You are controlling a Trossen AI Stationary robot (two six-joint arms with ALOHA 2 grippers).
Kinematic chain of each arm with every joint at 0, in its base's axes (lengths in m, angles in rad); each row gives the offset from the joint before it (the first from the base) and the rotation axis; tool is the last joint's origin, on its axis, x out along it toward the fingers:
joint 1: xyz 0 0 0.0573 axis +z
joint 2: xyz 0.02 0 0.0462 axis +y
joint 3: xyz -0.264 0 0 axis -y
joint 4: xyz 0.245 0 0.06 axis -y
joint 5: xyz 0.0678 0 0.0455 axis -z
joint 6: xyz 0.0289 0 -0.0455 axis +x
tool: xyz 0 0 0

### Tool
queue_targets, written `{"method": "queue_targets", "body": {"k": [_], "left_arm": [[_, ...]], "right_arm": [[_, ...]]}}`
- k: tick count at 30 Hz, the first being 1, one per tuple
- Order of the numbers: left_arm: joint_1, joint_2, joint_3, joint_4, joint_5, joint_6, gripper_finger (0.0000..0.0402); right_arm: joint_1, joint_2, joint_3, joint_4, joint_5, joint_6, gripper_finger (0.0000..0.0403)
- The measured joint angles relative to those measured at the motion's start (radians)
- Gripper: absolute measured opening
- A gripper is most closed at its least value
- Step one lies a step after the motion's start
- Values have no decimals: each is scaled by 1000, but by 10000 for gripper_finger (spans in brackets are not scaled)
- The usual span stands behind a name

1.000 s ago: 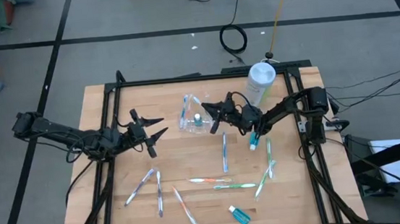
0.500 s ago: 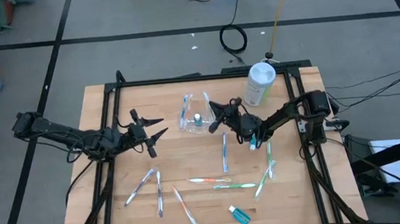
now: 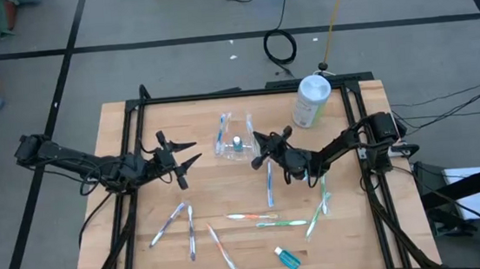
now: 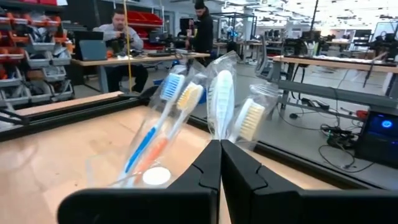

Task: Pick & Place toothbrushing station
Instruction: Put the top green toothbrush into the transparent organizer, then put the left violet toothbrush into the transparent organizer

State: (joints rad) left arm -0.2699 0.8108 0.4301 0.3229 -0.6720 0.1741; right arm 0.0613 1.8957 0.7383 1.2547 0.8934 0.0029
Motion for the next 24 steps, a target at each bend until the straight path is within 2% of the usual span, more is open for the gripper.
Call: {"method": "queue_targets", "body": {"k": [5, 7, 11, 15, 24], "left_arm": [[0, 0, 0, -6, 0, 0, 177], [0, 0, 0, -6, 0, 0, 177], [0, 0, 0, -6, 0, 0, 177], [0, 0, 0, -25, -1, -28, 177], [0, 0, 0, -259, 1, -235, 177]], "right_arm": [[-3, 0, 0, -55, 6, -6, 6], [-2, 0, 0, -76, 43, 10, 15], [-3, 0, 0, -87, 128, 28, 44], [-3, -5, 0, -78, 153, 2, 80], [26, -122, 0, -73, 146, -159, 149]]}}
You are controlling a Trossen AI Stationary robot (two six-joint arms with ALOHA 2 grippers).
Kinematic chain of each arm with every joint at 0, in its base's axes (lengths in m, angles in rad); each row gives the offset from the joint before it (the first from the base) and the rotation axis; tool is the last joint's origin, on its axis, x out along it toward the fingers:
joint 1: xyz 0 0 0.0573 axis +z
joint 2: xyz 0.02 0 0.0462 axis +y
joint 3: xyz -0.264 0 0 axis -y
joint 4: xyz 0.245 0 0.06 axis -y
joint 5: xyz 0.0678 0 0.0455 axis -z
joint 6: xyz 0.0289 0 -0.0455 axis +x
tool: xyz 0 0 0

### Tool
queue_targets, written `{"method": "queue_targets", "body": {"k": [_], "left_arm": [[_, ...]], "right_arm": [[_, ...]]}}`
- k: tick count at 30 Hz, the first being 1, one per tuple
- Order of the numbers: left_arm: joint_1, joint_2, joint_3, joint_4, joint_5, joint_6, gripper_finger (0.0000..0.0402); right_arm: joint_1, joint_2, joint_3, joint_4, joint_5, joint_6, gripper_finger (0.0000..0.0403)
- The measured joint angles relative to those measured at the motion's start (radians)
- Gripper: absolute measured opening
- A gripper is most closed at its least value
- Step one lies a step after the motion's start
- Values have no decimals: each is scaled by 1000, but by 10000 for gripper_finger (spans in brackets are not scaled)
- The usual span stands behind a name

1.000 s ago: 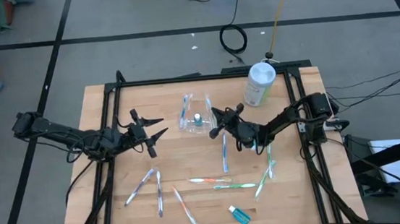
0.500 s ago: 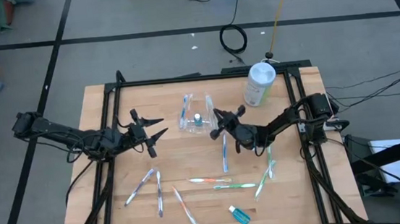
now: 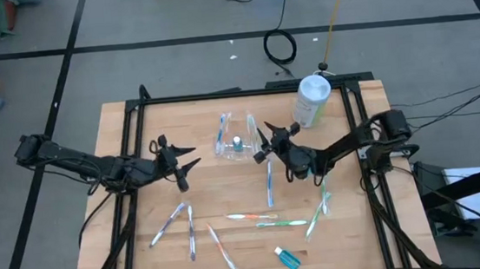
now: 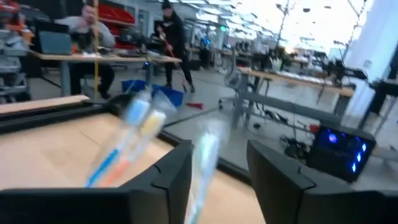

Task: Pick & Place toothbrushing station
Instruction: Put the left violet toothbrush into the transparent organizer

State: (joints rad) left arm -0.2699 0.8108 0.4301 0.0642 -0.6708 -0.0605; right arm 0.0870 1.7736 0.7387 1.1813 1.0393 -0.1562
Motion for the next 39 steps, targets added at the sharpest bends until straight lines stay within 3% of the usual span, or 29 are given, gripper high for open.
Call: {"method": "queue_targets", "body": {"k": [4, 9, 14, 18, 22, 26, 39], "left_arm": [[0, 0, 0, -104, 65, -85, 177], [0, 0, 0, -193, 240, -248, 177], [0, 0, 0, -309, 486, -450, 177], [-3, 0, 0, -501, 651, -701, 177], [-39, 2, 0, -751, 664, -885, 177], [-94, 27, -22, -843, 674, -981, 177], [-280, 206, -81, -528, 669, -1042, 177]], "right_arm": [[24, -79, 0, -50, -134, -130, 163], [25, -191, 0, -252, -340, -133, 169], [-8, -282, 0, -366, -360, -97, 168], [-21, -328, 0, -428, -361, -42, 168], [-19, -348, 0, -497, -361, 2, 167], [-19, -348, 0, -538, -363, 13, 167], [-20, -348, 0, -543, -362, 13, 167]]}}
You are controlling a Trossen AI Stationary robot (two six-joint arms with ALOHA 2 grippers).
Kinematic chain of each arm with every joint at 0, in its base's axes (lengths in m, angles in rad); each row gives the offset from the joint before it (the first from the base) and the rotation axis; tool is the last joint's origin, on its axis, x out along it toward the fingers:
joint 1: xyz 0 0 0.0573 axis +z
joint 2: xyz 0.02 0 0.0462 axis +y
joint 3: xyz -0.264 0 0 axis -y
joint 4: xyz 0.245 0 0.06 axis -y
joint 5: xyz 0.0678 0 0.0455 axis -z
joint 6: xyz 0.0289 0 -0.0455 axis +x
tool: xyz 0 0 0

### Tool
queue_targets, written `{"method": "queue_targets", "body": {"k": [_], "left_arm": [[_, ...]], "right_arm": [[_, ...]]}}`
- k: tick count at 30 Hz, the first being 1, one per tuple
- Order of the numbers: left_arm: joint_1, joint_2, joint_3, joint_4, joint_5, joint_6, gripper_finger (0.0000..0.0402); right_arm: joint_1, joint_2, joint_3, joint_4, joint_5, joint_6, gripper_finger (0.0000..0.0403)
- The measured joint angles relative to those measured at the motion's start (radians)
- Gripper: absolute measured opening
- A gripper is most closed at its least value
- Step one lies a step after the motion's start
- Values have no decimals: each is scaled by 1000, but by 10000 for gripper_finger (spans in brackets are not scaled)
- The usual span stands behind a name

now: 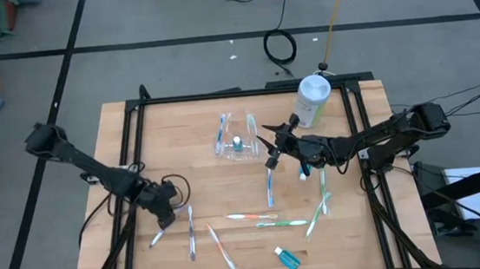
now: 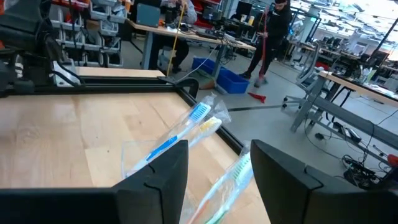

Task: Pick & Place toothbrushing station
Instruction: Put the left violet toothbrush into the transparent organizer

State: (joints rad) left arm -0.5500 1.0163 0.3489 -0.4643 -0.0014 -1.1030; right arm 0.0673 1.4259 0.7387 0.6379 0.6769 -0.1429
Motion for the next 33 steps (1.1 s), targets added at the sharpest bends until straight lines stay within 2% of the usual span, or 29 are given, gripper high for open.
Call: {"method": "queue_targets", "body": {"k": [6, 11, 19, 24, 28, 30, 33], "left_arm": [[-37, 93, 8, 29, -58, 1, 177], [-44, 112, 7, 14, -111, 39, 168], [-42, 116, 1, 22, -180, 77, 71], [-38, 117, -2, 22, -342, 50, 13], [-4, 118, -7, 38, -513, 62, 15], [22, 109, 6, 72, -568, 112, 19], [63, 92, 42, 140, -690, 290, 11]], "right_arm": [[0, 0, 0, 0, 0, 0, 167], [0, 0, 0, 0, 0, 0, 167], [0, 0, 0, 0, 0, 0, 167], [0, 1, 0, 0, 1, 0, 167], [0, 1, 0, 0, 1, 0, 167], [0, 1, 0, 0, 1, 0, 167], [0, 1, 0, 1, 1, 0, 167]]}}
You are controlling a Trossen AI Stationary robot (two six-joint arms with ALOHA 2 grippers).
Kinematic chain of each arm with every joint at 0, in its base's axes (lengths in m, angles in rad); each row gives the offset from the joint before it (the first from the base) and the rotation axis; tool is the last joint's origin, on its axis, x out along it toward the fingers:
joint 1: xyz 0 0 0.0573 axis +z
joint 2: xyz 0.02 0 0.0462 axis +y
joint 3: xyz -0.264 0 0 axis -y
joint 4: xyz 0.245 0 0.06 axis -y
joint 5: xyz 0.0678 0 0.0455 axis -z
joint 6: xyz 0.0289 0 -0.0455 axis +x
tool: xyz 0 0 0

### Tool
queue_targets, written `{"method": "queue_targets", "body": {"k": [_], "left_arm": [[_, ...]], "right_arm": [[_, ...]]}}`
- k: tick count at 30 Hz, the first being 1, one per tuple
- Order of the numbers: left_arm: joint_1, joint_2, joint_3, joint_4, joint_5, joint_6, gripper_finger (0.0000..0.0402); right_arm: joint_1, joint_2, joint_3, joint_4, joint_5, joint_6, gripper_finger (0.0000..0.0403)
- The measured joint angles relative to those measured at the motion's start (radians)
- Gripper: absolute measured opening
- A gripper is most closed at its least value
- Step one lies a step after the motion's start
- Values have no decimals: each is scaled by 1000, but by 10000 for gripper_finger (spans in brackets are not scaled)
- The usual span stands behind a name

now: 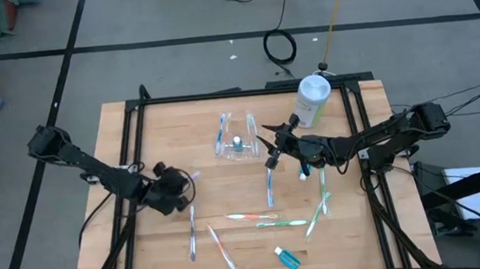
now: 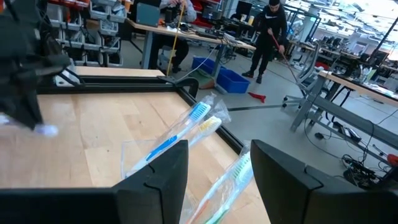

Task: Pick & Place toothbrushing station
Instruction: Put the left violet toothbrush into the transparent organizer

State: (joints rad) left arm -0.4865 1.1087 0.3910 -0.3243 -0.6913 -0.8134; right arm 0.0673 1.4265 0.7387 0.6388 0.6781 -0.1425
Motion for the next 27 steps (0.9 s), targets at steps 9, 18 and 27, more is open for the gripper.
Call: {"method": "queue_targets", "body": {"k": [9, 18, 27], "left_arm": [[118, -80, 75, 749, -2, 719, 20], [217, -37, 76, 1347, 321, 1137, 11], [463, 132, 75, 1448, 333, 1046, 5]], "right_arm": [[0, 0, 0, 0, 0, 0, 167], [0, 0, 0, 0, -2, 0, 167], [0, 0, 0, 0, -3, 0, 167]]}}
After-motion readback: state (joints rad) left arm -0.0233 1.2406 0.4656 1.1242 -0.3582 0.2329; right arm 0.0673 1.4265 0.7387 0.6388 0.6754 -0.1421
